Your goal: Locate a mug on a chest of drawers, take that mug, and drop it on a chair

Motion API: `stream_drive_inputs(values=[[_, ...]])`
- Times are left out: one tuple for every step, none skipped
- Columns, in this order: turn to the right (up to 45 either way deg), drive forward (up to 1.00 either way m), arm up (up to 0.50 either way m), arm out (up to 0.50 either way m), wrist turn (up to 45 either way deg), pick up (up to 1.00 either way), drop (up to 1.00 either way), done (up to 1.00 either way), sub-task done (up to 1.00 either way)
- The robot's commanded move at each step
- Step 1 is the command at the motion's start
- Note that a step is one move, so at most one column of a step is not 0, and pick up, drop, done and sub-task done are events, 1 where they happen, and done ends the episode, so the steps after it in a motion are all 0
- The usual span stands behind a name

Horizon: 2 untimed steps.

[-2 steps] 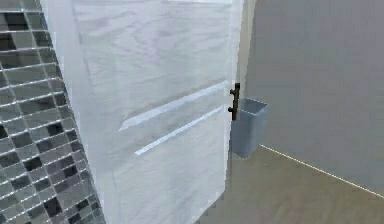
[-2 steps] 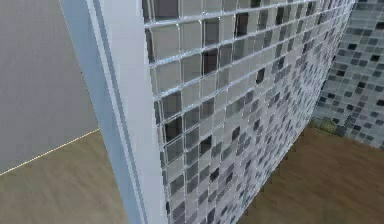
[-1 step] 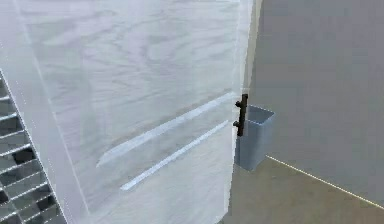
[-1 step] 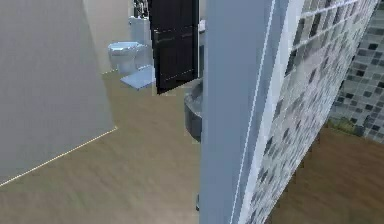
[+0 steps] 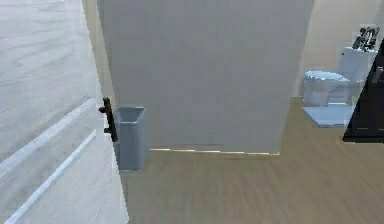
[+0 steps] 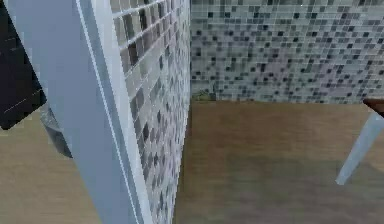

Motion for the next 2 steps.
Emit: stream_drive_inputs(values=[[0.0, 0.30, 0.00, 0.00, 0.0, 0.00, 0.00, 0.00, 0.00], [39.0, 0.00, 0.00, 0.00, 0.0, 0.00, 0.00, 0.00, 0.00]])
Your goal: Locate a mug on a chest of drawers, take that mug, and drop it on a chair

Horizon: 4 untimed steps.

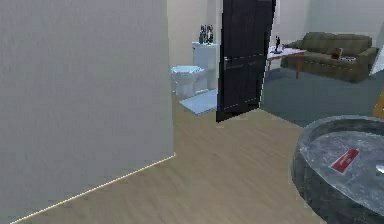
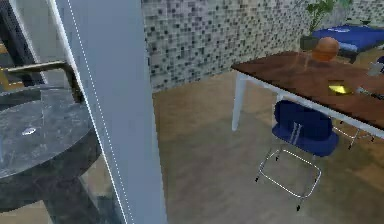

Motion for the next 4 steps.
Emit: stream_drive_inputs(values=[[0.0, 1.00, 0.00, 0.00, 0.0, 0.00, 0.00, 0.00, 0.00], [15.0, 0.00, 0.00, 0.00, 0.0, 0.00, 0.00, 0.00, 0.00], [0.0, 0.15, 0.00, 0.00, 0.0, 0.00, 0.00, 0.00, 0.00], [33.0, 0.00, 0.00, 0.00, 0.0, 0.00, 0.00, 0.00, 0.00]])
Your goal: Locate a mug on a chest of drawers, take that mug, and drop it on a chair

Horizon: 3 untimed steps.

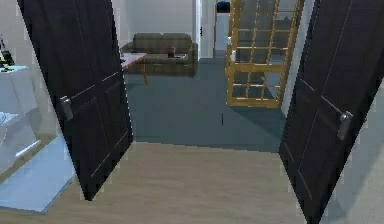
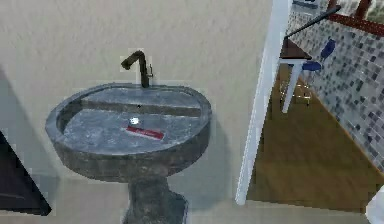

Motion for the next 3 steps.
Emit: stream_drive_inputs(values=[[0.0, 1.00, 0.00, 0.00, 0.0, 0.00, 0.00, 0.00, 0.00], [0.0, 1.00, 0.00, 0.00, 0.0, 0.00, 0.00, 0.00, 0.00], [0.0, 0.30, 0.00, 0.00, 0.0, 0.00, 0.00, 0.00, 0.00]])
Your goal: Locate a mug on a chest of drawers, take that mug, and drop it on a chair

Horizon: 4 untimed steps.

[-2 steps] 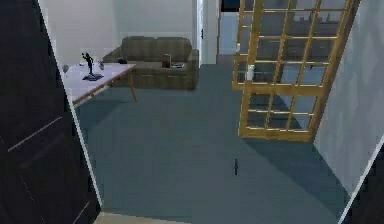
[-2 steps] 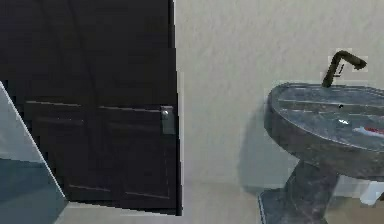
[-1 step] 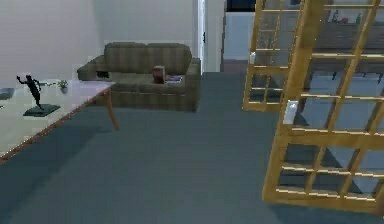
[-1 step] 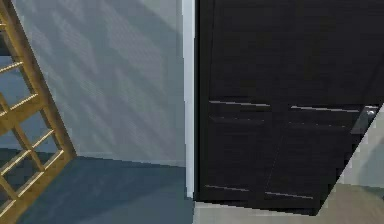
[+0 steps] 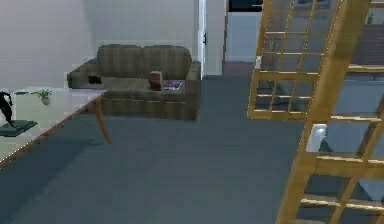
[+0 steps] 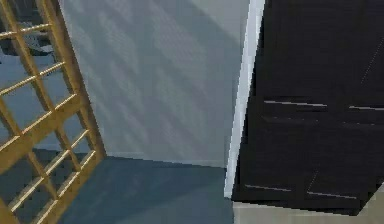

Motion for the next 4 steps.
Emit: stream_drive_inputs(values=[[-15.0, 0.00, 0.00, 0.00, 0.0, 0.00, 0.00, 0.00, 0.00], [0.0, 0.70, 0.00, 0.00, 0.0, 0.00, 0.00, 0.00, 0.00], [30.0, 0.00, 0.00, 0.00, 0.0, 0.00, 0.00, 0.00, 0.00], [0.0, 1.00, 0.00, 0.00, 0.0, 0.00, 0.00, 0.00, 0.00]])
